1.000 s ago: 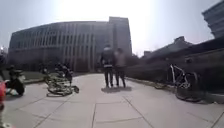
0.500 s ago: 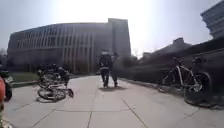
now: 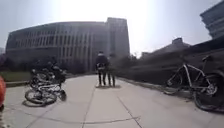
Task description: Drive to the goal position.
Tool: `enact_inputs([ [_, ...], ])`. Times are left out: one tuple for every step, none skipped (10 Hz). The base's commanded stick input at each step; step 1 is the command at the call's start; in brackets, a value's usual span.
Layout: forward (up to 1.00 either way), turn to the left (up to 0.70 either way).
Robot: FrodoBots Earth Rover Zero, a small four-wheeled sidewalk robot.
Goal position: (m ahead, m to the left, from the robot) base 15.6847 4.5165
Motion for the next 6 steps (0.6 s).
enact_inputs([
  [0.70,-0.01],
  [0.70,-0.01],
  [0.70,-0.01],
  [0.70,-0.01],
  [0.70,-0.01],
  [0.70,-0.01],
])
